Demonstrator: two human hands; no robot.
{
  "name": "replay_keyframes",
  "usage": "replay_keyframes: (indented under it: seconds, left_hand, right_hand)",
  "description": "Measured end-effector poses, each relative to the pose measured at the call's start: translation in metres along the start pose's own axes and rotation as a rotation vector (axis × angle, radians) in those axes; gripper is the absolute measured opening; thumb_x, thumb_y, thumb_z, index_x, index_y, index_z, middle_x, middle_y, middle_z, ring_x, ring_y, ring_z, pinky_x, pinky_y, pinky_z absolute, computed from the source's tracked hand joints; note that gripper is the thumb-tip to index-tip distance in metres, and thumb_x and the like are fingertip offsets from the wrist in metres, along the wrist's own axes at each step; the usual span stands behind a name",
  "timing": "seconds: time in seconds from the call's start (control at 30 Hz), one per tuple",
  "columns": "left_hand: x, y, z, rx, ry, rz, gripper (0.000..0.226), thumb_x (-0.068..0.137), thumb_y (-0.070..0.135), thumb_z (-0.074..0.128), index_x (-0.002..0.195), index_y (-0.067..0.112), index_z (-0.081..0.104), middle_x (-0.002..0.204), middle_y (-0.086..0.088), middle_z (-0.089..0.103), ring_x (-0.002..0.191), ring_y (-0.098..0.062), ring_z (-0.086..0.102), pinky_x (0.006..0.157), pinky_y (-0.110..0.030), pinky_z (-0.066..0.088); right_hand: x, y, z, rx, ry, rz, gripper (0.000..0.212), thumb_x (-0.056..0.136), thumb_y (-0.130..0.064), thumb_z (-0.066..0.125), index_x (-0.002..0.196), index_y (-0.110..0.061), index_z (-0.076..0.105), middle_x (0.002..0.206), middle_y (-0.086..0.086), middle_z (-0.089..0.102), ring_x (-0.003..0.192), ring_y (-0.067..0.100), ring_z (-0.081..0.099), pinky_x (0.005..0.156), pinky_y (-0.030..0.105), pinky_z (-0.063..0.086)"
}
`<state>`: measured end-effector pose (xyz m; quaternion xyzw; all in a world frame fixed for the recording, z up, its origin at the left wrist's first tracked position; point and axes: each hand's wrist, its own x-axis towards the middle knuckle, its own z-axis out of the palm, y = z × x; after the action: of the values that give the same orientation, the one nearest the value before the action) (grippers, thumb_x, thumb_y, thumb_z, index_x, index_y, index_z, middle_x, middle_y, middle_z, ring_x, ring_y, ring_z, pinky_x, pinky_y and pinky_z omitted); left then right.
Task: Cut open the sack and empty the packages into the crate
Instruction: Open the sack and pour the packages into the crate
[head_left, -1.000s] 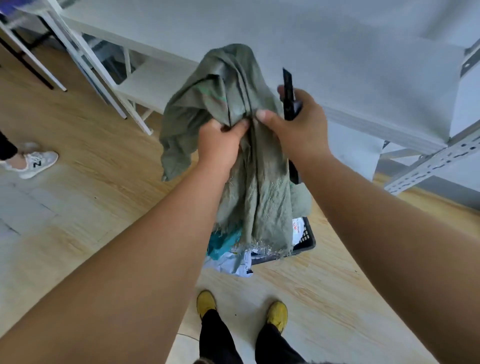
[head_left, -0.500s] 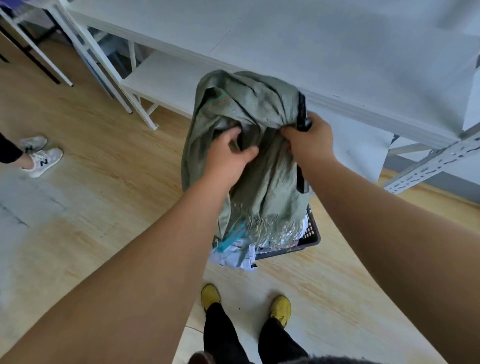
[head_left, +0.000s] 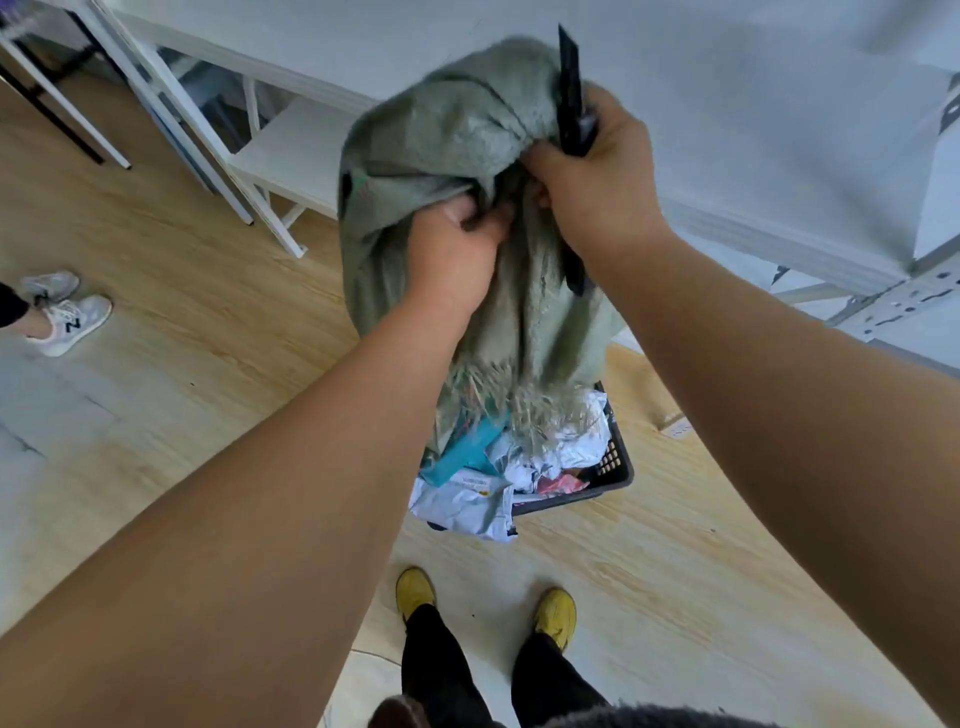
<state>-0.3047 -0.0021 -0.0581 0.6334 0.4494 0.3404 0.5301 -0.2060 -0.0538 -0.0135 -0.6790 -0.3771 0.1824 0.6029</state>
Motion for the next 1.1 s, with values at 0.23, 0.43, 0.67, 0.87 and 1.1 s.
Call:
replay_keyframes:
  seconds: [0.23, 0.43, 0.67, 0.87, 1.1]
  left_hand:
    - [0.0, 0.002, -0.001, -0.066, 0.068, 0.002, 0.008, 0.081, 0.024, 0.067, 0.077, 0.017, 0.068, 0.077, 0.0, 0.068, 0.072, -0.014, 0.059, 0.075, -0.034, 0.049]
    - [-0.001, -0.003, -0.004, -0.16, 0.105, -0.028, 0.009, 0.077, 0.023, 0.068, 0.069, 0.019, 0.068, 0.066, 0.009, 0.066, 0.066, -0.008, 0.054, 0.07, -0.034, 0.047]
    - [-0.005, 0.007, -0.006, -0.286, 0.17, 0.015, 0.002, 0.08, 0.02, 0.07, 0.079, 0.022, 0.071, 0.089, -0.002, 0.073, 0.089, -0.018, 0.065, 0.096, -0.042, 0.051]
    - [-0.012, 0.004, -0.007, -0.181, 0.151, -0.056, 0.003, 0.082, 0.02, 0.069, 0.084, 0.021, 0.07, 0.09, -0.003, 0.072, 0.088, -0.021, 0.066, 0.094, -0.042, 0.052]
    - [-0.048, -0.024, -0.007, 0.078, 0.092, -0.063, 0.064, 0.082, 0.036, 0.072, 0.138, 0.017, 0.047, 0.131, 0.002, 0.05, 0.112, -0.009, 0.055, 0.095, -0.021, 0.046]
  right_hand:
    - [0.006, -0.002, 0.001, -0.01, -0.025, -0.003, 0.025, 0.072, -0.012, 0.064, 0.079, -0.034, 0.057, 0.063, -0.015, 0.058, 0.069, 0.019, 0.062, 0.074, 0.051, 0.056]
    - [0.002, 0.004, 0.003, -0.007, -0.042, 0.047, 0.017, 0.072, -0.013, 0.066, 0.076, -0.029, 0.059, 0.064, -0.007, 0.061, 0.067, 0.022, 0.063, 0.072, 0.053, 0.055]
    - [0.006, -0.01, 0.007, -0.005, -0.016, 0.045, 0.013, 0.073, -0.018, 0.066, 0.072, -0.025, 0.055, 0.065, -0.001, 0.059, 0.068, 0.03, 0.063, 0.072, 0.054, 0.055]
    - [0.009, -0.003, 0.009, -0.106, -0.104, 0.106, 0.013, 0.071, -0.022, 0.064, 0.079, -0.015, 0.058, 0.071, 0.007, 0.062, 0.075, 0.035, 0.065, 0.075, 0.052, 0.055]
    - [0.01, 0.003, 0.004, -0.054, -0.023, 0.227, 0.016, 0.067, -0.022, 0.068, 0.063, -0.024, 0.053, 0.059, -0.001, 0.059, 0.065, 0.029, 0.06, 0.074, 0.056, 0.055]
